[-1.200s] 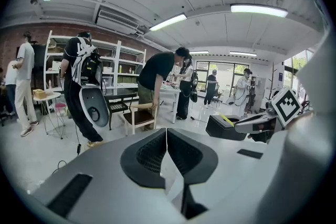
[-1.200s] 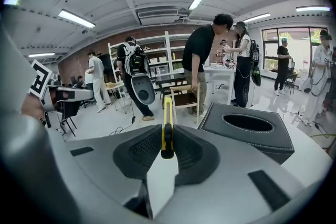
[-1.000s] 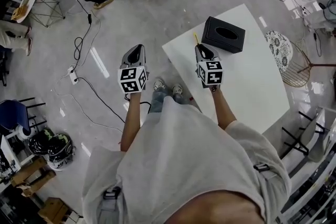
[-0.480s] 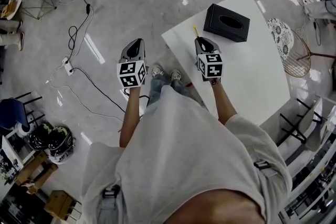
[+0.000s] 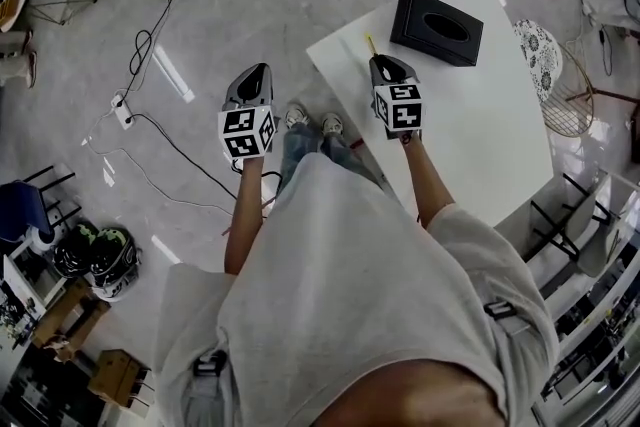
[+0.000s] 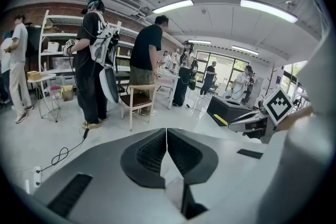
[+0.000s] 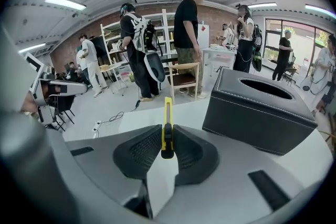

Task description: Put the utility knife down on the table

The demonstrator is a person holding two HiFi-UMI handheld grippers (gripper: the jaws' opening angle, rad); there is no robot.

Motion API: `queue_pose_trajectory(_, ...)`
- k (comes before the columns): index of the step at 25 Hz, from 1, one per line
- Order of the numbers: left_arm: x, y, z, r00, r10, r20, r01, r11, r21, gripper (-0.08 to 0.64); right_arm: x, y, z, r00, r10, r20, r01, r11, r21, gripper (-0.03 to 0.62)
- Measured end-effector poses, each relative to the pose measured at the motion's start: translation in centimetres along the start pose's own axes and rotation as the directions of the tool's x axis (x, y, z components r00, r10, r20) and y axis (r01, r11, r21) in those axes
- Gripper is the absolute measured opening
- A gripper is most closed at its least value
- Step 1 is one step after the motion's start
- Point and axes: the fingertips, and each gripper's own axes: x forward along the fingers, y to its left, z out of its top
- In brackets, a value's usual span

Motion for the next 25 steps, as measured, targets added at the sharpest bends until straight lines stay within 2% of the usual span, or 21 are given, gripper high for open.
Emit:
queue_pose_trajectory(13,-0.6,0.5,-1.0,1.000,0.010,-0.009,-0.010,1.000,-0.012,0.023,4.6,0.5,-0.4,0.995,0.014,-0.097,-0.020,0.997,-0.069,0.083)
queue_pose_trajectory(25,-0.8,0.9,-1.4,1.000,0.018,-0.012,-0.018,1.000,-0.022,0.023,6.5,0.0,-0.9,0.988,0.016,-0.155,-0.029,0.996,-0.085,0.083)
